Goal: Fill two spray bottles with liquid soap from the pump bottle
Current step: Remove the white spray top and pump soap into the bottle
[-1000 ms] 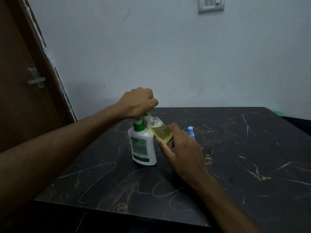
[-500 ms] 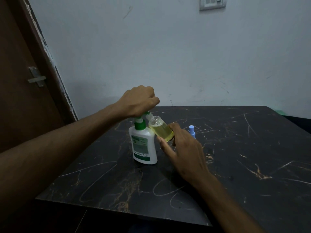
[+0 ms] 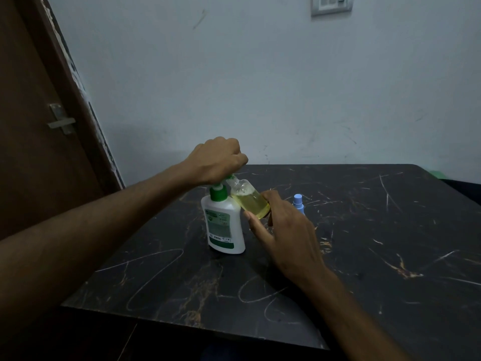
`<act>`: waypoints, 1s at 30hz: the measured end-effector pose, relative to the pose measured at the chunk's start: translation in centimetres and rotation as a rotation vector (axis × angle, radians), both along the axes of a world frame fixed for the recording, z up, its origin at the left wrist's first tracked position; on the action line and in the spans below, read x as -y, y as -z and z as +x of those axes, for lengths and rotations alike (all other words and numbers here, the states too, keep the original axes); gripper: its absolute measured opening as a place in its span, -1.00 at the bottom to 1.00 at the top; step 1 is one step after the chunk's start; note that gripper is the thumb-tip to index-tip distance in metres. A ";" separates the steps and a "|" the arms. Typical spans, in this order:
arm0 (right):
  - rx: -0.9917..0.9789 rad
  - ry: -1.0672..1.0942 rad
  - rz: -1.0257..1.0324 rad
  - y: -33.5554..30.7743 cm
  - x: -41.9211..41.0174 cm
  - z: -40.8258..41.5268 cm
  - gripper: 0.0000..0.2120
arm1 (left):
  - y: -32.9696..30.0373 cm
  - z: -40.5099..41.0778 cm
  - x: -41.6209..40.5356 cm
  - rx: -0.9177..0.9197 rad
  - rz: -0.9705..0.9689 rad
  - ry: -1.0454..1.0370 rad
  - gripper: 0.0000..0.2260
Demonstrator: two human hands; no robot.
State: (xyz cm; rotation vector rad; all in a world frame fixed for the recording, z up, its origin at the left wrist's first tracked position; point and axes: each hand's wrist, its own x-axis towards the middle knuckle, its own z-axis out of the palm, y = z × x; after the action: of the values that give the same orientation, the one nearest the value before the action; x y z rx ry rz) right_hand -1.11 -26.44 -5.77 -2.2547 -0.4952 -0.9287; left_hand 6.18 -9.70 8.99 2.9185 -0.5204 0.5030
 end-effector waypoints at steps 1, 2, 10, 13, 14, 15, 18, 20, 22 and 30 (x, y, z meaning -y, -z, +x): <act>0.000 0.000 0.000 0.0 0.0 0.0 -0.71 | -0.1 0.0 0.0 0.003 0.003 0.002 -0.68; 0.000 0.000 0.000 0.0 0.0 0.0 -0.71 | -0.2 -0.1 0.0 0.007 0.007 0.002 -0.68; -0.006 0.002 -0.010 0.1 0.0 0.1 -0.69 | -0.2 0.0 0.3 0.006 0.003 -0.012 -0.65; -0.002 0.000 -0.011 0.0 0.0 0.0 -0.69 | -0.2 0.0 0.0 0.006 0.002 -0.011 -0.65; 0.002 0.002 -0.011 0.0 0.0 0.0 -0.69 | -0.4 0.0 0.0 0.009 0.007 -0.005 -0.67; 0.006 0.003 -0.009 0.0 0.0 -0.1 -0.69 | -0.6 0.0 0.1 0.012 0.013 0.003 -0.69; 0.007 0.007 -0.004 -0.1 0.1 -0.1 -0.70 | -0.8 0.2 0.1 0.004 0.016 0.018 -0.73; 0.008 0.009 -0.004 -0.1 0.0 -0.1 -0.71 | -0.3 0.4 0.0 -0.011 -0.003 0.018 -0.72; 0.006 0.003 -0.002 0.0 0.0 0.0 -0.72 | 0.2 0.6 -0.3 -0.019 -0.022 0.025 -0.73; 0.001 0.001 -0.001 0.1 -0.1 0.1 -0.69 | -0.6 0.7 -0.1 0.014 0.021 0.028 -0.71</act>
State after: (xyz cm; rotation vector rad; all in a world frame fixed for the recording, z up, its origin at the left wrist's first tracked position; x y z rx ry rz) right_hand -1.00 -26.38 -5.88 -2.2560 -0.4956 -0.9298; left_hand 6.85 -9.63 9.63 2.9258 -0.5707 0.5185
